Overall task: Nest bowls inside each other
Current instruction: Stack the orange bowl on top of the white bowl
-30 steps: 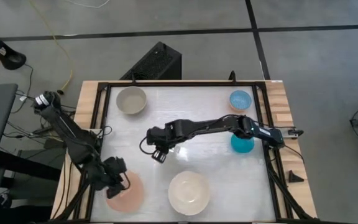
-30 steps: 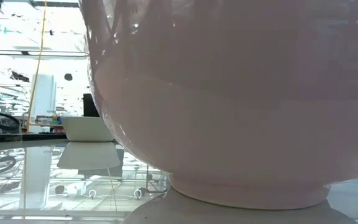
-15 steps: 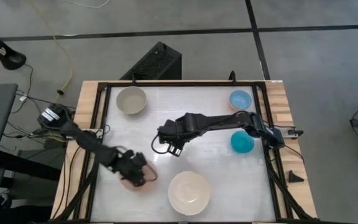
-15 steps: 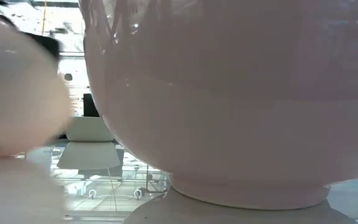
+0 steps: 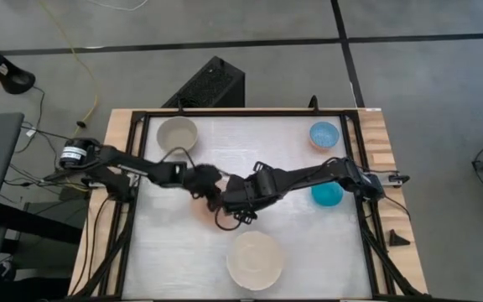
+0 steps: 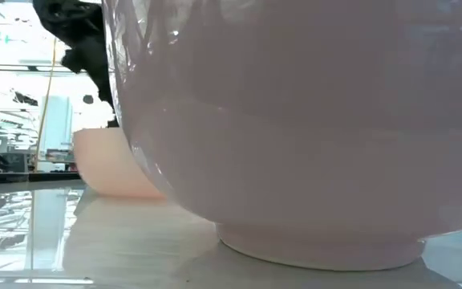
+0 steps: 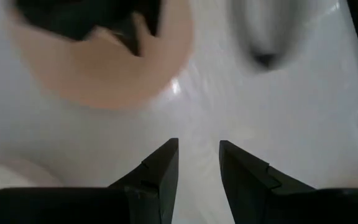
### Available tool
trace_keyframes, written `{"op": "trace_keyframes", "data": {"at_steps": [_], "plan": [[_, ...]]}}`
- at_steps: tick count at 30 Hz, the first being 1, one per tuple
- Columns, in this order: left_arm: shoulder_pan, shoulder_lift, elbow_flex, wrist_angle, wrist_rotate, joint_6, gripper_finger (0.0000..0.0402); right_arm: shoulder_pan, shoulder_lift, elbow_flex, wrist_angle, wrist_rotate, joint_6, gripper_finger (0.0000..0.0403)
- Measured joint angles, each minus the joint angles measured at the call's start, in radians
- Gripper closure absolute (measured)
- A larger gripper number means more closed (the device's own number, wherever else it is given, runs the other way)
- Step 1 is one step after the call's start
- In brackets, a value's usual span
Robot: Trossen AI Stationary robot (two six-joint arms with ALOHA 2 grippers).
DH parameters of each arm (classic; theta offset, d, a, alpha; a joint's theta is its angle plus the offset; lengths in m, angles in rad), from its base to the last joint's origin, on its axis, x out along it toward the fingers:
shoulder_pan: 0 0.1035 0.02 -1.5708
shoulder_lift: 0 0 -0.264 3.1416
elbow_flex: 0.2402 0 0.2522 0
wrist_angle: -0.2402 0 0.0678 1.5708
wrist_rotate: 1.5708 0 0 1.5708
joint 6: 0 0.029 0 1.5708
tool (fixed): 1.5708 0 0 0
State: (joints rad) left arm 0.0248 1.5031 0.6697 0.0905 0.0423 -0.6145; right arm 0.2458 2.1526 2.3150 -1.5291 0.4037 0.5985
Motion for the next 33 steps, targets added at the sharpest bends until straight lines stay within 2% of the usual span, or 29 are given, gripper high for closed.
{"op": "trace_keyframes", "data": {"at_steps": [8,11,18,25,29,33], "plan": [[0.215,-0.169,0.0,-0.007,0.2,0.145,0.0237,0.042,-0.037,0.0,0.2,-0.013,-0.13,0.0256],[0.289,-0.271,0.0,-0.022,0.274,0.167,0.0237,0.045,-0.041,0.001,0.289,-0.062,-0.175,0.0255],[0.394,-0.547,0.0,-0.142,0.322,0.183,0.0237,0.026,-0.044,-0.119,0.534,-0.165,-0.216,0.0255],[0.379,-0.839,0.0,-0.284,0.304,0.111,0.0237,0.021,-0.084,-0.354,0.879,-0.288,-0.206,0.0255],[0.336,-0.993,0.0,-0.341,0.23,0.061,0.0237,0.012,-0.183,-0.585,1.191,-0.349,-0.158,0.0255],[0.286,-1.116,0.0,-0.378,0.143,0.025,0.0237,-0.013,-0.291,-0.86,1.422,-0.385,-0.125,0.0256]]}}
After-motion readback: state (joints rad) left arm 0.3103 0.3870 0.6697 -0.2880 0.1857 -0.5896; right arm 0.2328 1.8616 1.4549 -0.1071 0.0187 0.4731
